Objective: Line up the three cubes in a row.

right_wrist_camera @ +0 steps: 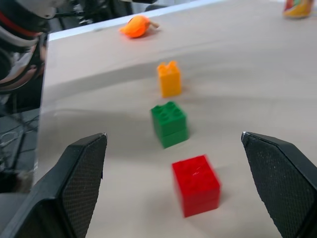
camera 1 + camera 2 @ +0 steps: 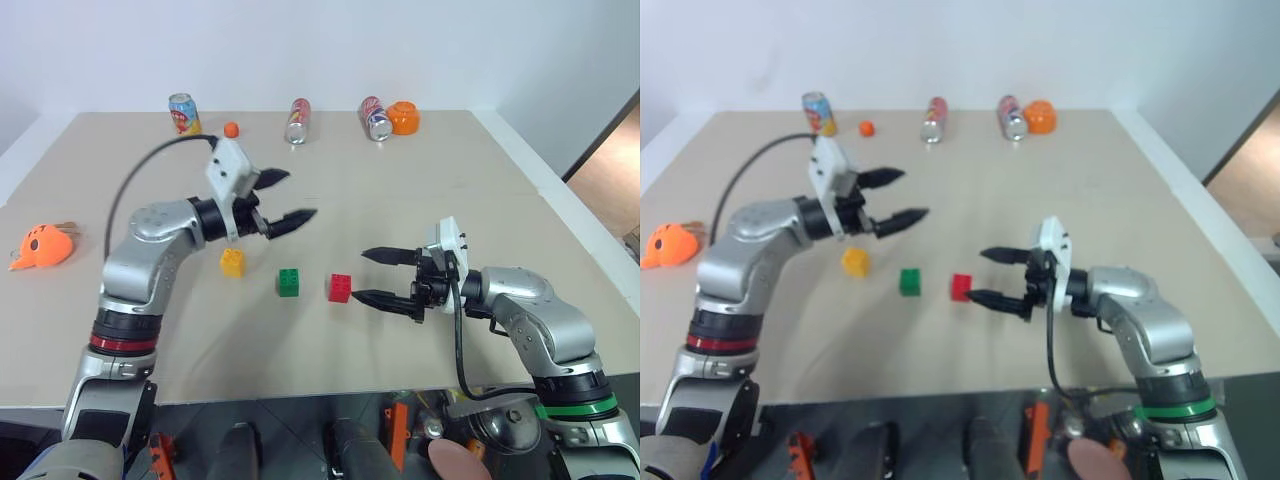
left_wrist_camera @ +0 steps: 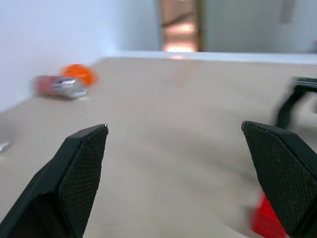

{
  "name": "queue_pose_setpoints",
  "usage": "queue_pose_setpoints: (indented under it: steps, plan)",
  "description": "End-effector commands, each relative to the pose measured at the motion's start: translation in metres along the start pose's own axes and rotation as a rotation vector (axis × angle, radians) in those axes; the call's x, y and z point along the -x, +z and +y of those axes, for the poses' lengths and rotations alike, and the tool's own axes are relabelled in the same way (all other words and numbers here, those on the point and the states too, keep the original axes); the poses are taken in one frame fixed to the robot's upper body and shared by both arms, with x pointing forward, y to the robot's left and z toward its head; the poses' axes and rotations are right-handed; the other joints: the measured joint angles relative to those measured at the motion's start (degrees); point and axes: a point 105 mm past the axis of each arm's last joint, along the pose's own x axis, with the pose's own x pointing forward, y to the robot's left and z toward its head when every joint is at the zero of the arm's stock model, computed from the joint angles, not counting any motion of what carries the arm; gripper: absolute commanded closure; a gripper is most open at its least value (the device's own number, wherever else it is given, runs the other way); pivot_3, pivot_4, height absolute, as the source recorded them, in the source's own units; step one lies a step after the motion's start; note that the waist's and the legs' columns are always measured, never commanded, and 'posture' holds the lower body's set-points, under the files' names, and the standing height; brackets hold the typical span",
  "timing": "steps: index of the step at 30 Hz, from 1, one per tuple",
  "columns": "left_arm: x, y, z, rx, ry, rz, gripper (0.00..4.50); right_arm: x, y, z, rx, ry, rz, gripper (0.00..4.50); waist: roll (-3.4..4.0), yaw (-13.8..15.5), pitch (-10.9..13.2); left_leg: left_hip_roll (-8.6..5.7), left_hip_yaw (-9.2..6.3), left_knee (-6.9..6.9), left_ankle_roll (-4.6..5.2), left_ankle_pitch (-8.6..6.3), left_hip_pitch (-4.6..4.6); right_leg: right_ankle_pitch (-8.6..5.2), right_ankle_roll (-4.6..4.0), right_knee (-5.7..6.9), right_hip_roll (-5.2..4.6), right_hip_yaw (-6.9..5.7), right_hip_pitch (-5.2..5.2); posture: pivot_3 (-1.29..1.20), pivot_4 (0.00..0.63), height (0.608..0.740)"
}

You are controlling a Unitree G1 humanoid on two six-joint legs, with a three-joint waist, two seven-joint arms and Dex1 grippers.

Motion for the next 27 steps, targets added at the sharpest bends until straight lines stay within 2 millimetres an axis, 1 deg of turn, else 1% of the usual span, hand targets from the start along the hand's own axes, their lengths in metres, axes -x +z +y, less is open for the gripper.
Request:
queue_pose_setpoints:
  steps: [1,4,5,7,9,12,19,23,25,27]
  plan:
    - [0.033,0.007,0.036,-0.027,0.244,0.019,0.01,0.001,0.019,-0.004,0.053,-0.037,-0.062,0.0,0.0,-0.12,0.0,0.0,0.0,-0.02,0.0,0.0,0.01,0.0,0.0,0.0,0.0,0.0,0.0,0.0,0.15,0.74]
    - [0.062,0.001,0.065,-0.006,0.431,0.048,0.01,-0.005,0.023,-0.001,0.06,-0.023,-0.078,0.0,0.0,-0.17,0.0,0.0,0.0,-0.11,0.0,0.0,0.03,0.01,0.01,0.0,0.01,0.01,-0.01,0.0,0.15,0.74]
    - [0.07,-0.001,0.073,0.012,0.485,0.054,0.01,-0.006,0.024,0.0,0.061,-0.018,-0.082,0.0,0.0,-0.17,0.0,0.0,-0.01,-0.11,0.0,0.0,0.03,0.0,0.01,0.0,0.01,0.0,-0.01,0.0,0.15,0.74]
    - [0.08,-0.008,0.08,0.027,0.557,0.08,0.01,-0.009,0.024,0.001,0.06,-0.008,-0.088,0.0,-0.01,-0.17,0.0,0.0,-0.01,-0.11,0.0,0.0,0.0,0.0,0.01,0.0,0.01,0.01,-0.01,0.0,0.15,0.74]
    - [0.083,-0.02,0.076,0.043,0.569,0.122,0.01,-0.011,0.025,0.002,0.061,0.0,-0.09,0.0,-0.01,-0.14,0.0,-0.02,0.0,-0.09,0.0,0.0,0.01,0.01,0.01,0.0,0.0,0.04,0.01,0.0,0.15,0.74]
    - [0.079,-0.033,0.063,0.086,0.546,0.148,0.01,-0.012,0.025,0.003,0.061,0.011,-0.089,0.0,-0.02,-0.07,0.0,-0.04,0.0,-0.09,-0.01,0.0,0.01,0.0,0.01,-0.01,-0.02,0.06,0.02,0.0,0.15,0.74]
    - [0.063,-0.042,0.044,0.149,0.538,0.153,0.01,-0.012,0.026,0.006,0.063,0.021,-0.089,0.0,-0.04,0.16,0.0,-0.05,0.0,-0.07,-0.01,0.0,-0.01,0.0,0.01,-0.01,-0.01,0.1,0.01,0.0,0.15,0.74]
    - [0.052,-0.045,0.028,0.156,0.513,0.169,0.01,-0.011,0.024,0.008,0.063,0.023,-0.084,0.0,-0.04,0.16,0.0,-0.05,-0.01,-0.08,-0.01,0.0,0.0,0.01,0.01,0.0,0.02,0.11,0.01,0.0,0.15,0.74]
    - [0.053,-0.051,0.026,0.158,0.545,0.197,0.01,-0.011,0.024,0.009,0.062,0.022,-0.083,0.0,-0.04,0.16,0.0,-0.05,0.0,-0.09,-0.01,0.0,0.0,0.01,0.02,0.0,0.02,0.12,0.02,0.0,0.15,0.74]
    - [0.058,-0.064,0.026,0.164,0.599,0.253,0.01,-0.01,0.024,0.009,0.06,0.02,-0.082,0.0,-0.04,0.13,0.0,-0.05,0.0,-0.09,-0.01,0.0,0.01,0.01,0.02,0.0,0.04,0.14,0.01,0.0,0.15,0.74]
